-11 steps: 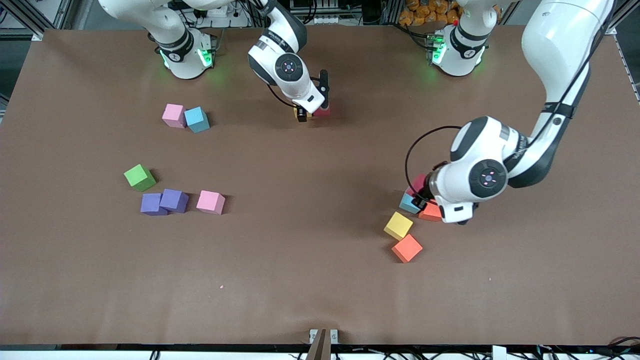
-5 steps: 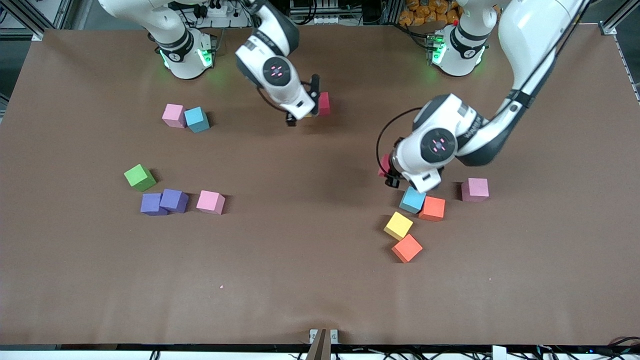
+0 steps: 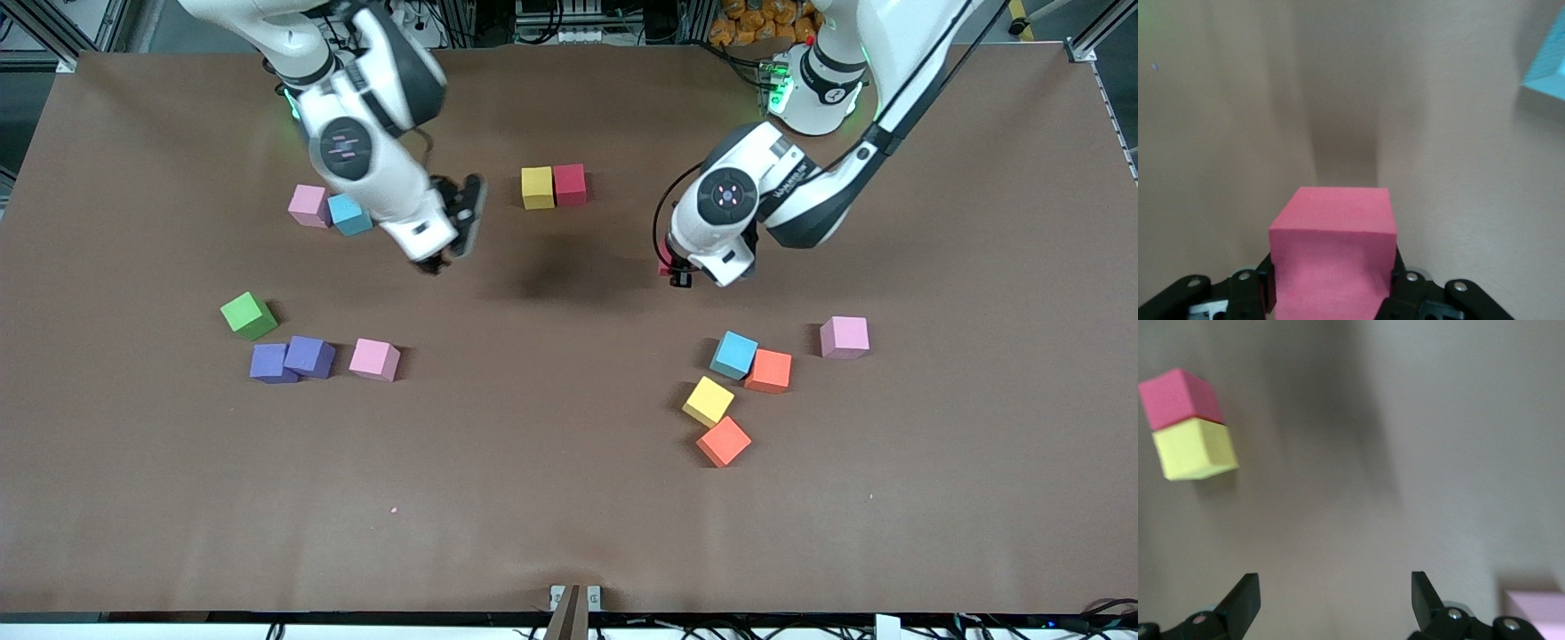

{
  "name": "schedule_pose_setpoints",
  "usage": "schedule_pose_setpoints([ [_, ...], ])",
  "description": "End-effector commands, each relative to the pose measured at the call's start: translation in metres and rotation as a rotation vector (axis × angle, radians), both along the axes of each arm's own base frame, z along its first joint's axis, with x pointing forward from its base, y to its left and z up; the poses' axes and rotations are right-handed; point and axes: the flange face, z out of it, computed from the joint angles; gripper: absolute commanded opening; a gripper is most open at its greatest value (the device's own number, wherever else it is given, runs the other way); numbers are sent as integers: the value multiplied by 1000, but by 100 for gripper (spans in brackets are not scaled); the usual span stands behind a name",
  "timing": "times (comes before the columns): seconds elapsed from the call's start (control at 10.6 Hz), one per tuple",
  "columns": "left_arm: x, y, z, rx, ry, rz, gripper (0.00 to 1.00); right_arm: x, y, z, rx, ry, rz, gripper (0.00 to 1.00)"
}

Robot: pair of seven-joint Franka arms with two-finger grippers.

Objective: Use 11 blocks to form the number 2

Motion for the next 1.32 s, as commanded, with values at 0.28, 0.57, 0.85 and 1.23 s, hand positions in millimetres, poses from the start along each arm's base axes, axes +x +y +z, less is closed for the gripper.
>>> schedule_pose_setpoints([
  [0.28,-63,-9,-10,30,-39,98,17,111,-104,-16,7,-95,-73,100],
  [0.57,-91,-21,-19,13,-44,134,17,142,-105,-13,36,-155,80,100],
  [0.85,-106,-36,-19,-20,-66,144,17,159,-150,-62,28,-151,43,100],
  [1.23,-127,-56,-20,-42,-68,120,17,163,-146,-95,26,-167,40,100],
])
